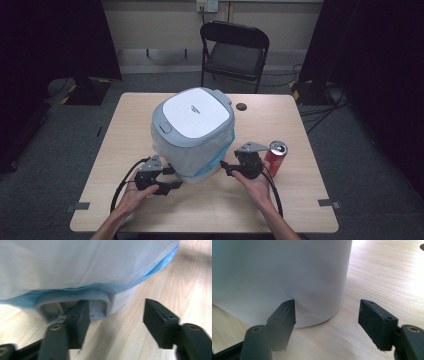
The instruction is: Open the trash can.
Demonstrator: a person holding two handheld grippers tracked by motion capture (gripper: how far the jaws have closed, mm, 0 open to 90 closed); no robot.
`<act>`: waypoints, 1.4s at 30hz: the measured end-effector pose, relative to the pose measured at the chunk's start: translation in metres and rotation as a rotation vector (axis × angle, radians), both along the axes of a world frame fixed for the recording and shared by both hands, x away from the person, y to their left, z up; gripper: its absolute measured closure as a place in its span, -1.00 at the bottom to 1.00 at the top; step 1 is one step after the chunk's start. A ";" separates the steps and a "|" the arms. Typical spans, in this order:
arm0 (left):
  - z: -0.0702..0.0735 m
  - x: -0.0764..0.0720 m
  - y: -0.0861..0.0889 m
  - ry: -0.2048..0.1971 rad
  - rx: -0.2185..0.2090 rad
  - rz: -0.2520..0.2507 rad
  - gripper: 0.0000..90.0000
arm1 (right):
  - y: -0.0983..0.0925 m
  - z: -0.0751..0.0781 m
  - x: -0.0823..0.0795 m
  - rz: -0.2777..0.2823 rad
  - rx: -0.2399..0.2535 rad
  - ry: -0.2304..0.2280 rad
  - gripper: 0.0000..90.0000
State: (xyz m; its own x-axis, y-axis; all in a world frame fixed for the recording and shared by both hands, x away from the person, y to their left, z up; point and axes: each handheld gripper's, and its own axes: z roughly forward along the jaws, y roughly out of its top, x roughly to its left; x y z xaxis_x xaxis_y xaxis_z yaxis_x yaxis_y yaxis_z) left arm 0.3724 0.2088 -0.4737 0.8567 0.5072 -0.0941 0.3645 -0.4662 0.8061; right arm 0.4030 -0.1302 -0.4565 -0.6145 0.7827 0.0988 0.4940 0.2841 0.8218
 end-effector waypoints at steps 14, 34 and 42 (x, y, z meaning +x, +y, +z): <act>0.011 0.058 0.069 -0.004 -0.024 0.419 -0.15 | -0.002 -0.002 0.003 -0.016 -0.002 0.010 -0.31; 0.007 0.074 0.045 0.003 -0.112 0.371 0.47 | 0.000 -0.001 0.016 -0.037 0.001 -0.007 -0.11; 0.006 0.068 0.051 0.011 -0.102 0.318 0.28 | 0.013 0.001 0.040 -0.145 -0.065 -0.062 0.09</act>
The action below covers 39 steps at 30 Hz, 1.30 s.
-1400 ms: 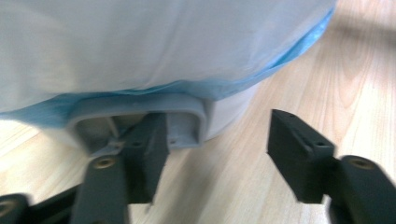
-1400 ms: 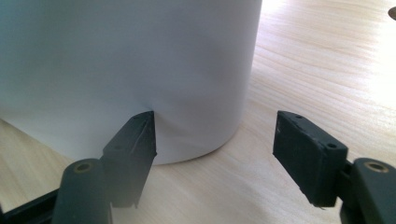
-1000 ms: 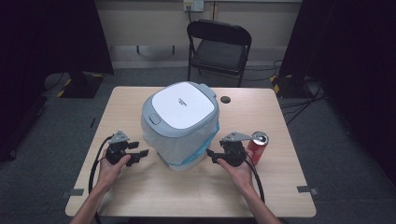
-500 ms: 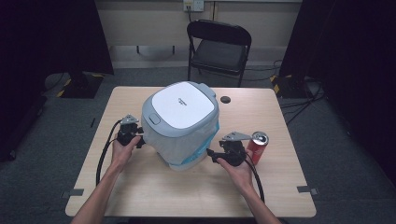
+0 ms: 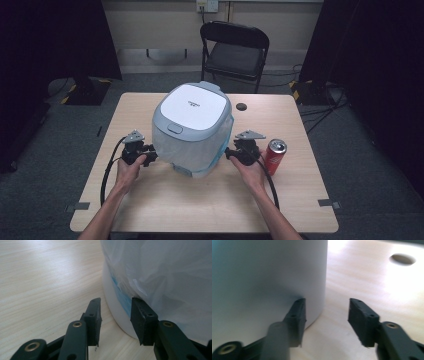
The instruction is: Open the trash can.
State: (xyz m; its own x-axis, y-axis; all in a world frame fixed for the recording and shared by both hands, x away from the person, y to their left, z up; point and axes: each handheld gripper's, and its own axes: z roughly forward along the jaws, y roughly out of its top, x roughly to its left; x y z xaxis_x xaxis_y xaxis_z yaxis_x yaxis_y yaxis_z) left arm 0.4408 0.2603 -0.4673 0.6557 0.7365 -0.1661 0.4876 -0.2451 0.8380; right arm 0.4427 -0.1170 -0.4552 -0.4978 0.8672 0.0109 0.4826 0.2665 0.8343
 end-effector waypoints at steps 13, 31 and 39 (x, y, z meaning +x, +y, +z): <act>0.007 0.038 0.002 0.004 0.024 0.106 0.06 | 0.006 -0.002 0.011 -0.010 0.041 0.024 0.01; 0.015 0.016 0.003 0.012 0.016 0.047 0.68 | 0.020 -0.003 0.031 0.121 0.076 0.024 0.49; 0.011 -0.013 0.011 0.012 -0.012 0.039 0.69 | 0.023 0.001 0.014 0.198 0.055 0.042 0.54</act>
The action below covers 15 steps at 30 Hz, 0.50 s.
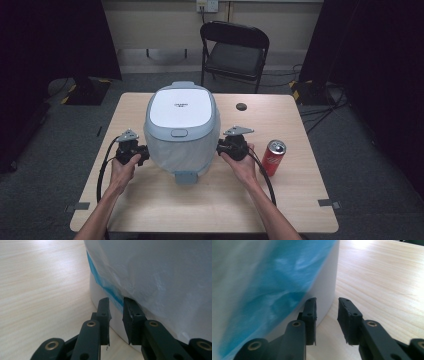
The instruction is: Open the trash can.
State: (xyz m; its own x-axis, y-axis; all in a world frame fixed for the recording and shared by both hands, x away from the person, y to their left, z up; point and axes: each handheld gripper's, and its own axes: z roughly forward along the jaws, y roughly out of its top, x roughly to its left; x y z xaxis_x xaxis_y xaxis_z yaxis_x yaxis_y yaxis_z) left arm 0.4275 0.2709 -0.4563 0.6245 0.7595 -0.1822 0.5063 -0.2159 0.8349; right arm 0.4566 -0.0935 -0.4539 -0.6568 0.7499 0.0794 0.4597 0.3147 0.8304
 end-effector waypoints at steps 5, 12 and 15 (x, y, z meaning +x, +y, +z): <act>0.000 -0.012 0.001 -0.005 0.003 -0.008 0.70 | 0.000 0.001 -0.011 0.032 0.018 0.014 0.68; 0.003 -0.023 0.006 -0.001 0.023 -0.031 0.70 | 0.001 0.003 -0.031 0.089 0.017 0.034 0.69; 0.003 -0.030 0.008 -0.003 0.007 -0.043 0.63 | 0.002 0.003 -0.038 0.104 0.016 0.044 0.67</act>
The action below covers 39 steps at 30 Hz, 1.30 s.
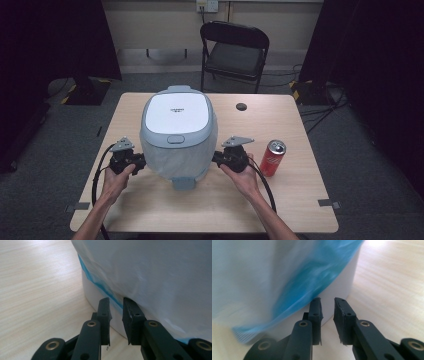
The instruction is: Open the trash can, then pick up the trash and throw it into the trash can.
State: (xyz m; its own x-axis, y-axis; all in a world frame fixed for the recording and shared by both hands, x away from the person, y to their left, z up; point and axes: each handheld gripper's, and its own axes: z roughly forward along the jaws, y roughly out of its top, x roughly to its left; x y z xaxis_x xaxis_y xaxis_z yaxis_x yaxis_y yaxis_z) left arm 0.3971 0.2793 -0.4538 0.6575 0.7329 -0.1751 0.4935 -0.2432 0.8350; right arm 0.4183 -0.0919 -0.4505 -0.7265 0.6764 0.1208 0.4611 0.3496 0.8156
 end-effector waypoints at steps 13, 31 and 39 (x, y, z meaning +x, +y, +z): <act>-0.032 0.005 0.016 0.063 0.093 0.115 -0.11 | -0.017 0.007 -0.024 -0.002 -0.030 0.031 0.08; -0.048 0.000 0.009 0.021 0.239 0.146 -0.45 | -0.037 0.072 -0.043 0.041 0.071 -0.067 0.55; -0.048 0.000 0.009 0.021 0.238 0.147 -0.45 | -0.035 0.111 -0.055 0.126 0.124 -0.110 0.77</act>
